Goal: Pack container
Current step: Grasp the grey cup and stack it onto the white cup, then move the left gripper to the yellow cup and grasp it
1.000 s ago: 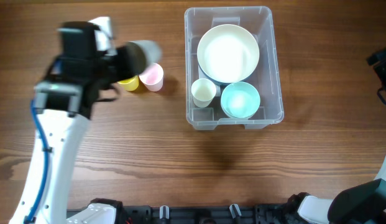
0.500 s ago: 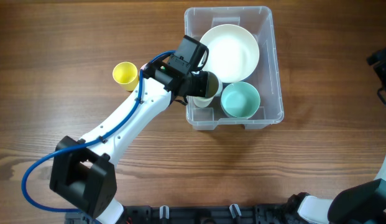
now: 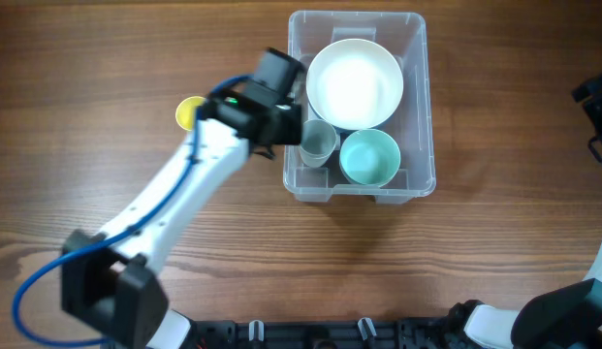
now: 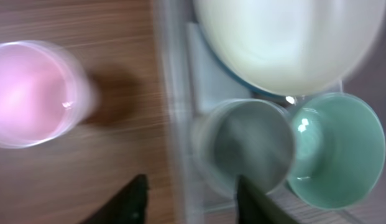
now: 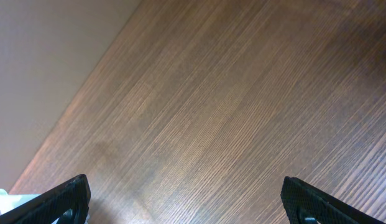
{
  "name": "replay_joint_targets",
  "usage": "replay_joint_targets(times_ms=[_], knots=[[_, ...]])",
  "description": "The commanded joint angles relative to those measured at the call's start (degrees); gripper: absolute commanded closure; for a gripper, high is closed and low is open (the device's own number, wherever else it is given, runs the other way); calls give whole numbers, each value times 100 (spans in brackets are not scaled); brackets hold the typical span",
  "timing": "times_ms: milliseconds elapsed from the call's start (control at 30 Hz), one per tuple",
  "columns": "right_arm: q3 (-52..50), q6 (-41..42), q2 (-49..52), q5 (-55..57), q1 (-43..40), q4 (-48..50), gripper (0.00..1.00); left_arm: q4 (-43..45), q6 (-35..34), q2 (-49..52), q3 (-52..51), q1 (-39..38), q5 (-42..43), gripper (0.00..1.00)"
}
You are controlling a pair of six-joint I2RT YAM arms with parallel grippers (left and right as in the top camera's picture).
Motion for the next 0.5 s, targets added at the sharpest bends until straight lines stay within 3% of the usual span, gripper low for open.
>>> replay_joint_targets(times_ms=[0,167,200,467], knots=[[28,35,26,-31,20,11,0,-448,-420,-603,199,1388,-203,47],[28,35,28,-31,20,13,0,-782,-260,-70,175,3161,761,47],[28,33,26,-31,20,13,0,-726,-66,249,175,3438,1150,51],[28,35,26,-31,20,13,0,-345,450,1720,175,3648,1622,57]])
